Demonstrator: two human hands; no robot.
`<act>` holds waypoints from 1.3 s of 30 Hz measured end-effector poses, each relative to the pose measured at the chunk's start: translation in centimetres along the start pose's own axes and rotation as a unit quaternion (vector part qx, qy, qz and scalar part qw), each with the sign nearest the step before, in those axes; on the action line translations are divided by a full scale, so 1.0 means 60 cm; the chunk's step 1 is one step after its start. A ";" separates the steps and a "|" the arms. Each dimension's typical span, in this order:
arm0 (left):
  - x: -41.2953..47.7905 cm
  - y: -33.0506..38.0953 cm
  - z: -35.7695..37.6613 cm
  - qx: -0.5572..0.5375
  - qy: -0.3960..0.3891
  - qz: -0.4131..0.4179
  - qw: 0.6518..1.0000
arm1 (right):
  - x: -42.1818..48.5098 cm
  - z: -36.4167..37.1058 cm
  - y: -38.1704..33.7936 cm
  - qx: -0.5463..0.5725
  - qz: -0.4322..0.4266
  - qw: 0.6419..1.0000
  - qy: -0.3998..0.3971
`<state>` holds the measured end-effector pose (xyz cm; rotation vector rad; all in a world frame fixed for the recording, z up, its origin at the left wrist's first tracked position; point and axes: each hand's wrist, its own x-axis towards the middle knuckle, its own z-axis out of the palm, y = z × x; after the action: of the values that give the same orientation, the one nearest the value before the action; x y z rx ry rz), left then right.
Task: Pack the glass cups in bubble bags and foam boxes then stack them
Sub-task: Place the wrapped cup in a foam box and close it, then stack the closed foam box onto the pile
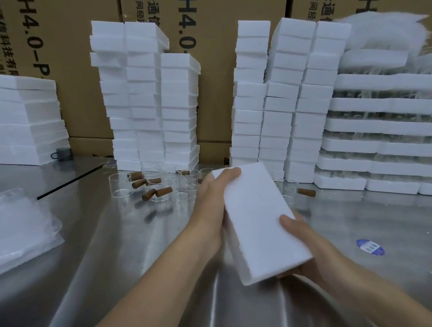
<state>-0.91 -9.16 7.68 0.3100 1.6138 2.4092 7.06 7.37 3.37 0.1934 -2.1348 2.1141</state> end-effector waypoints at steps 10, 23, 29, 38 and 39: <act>-0.005 -0.051 0.041 -0.029 -0.085 -0.021 0.996 | -0.046 0.018 -0.079 0.138 -0.064 0.986 0.068; -0.028 -0.055 0.047 0.118 -0.162 -0.018 0.980 | -0.035 -0.047 -0.045 0.140 0.083 0.975 0.150; -0.025 -0.055 0.036 0.206 -0.241 -0.052 0.947 | -0.029 -0.076 -0.053 0.114 0.004 0.965 0.234; 0.005 -0.008 0.025 0.127 -0.106 0.056 0.985 | -0.026 -0.083 -0.035 0.043 0.011 0.958 0.284; 0.022 0.015 0.013 0.101 -0.082 0.072 0.989 | -0.025 -0.088 -0.026 -0.001 0.018 0.956 0.294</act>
<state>-2.02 -8.40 8.88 0.6636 1.8167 2.2528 8.83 12.63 4.68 -0.4270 -1.7863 1.8693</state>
